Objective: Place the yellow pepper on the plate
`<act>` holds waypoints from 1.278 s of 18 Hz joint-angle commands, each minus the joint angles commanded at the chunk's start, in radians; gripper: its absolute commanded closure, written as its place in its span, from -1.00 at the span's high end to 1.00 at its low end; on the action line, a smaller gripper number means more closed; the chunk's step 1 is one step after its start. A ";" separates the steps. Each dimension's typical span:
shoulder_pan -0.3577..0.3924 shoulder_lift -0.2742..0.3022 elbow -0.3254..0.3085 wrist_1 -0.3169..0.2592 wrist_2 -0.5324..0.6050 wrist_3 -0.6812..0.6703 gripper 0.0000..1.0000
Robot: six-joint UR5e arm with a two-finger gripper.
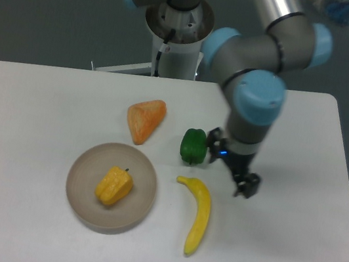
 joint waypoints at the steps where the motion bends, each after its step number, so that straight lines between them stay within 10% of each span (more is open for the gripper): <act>1: 0.015 -0.003 0.000 0.003 0.000 0.021 1.00; 23: 0.022 -0.048 0.014 0.008 0.069 0.080 1.00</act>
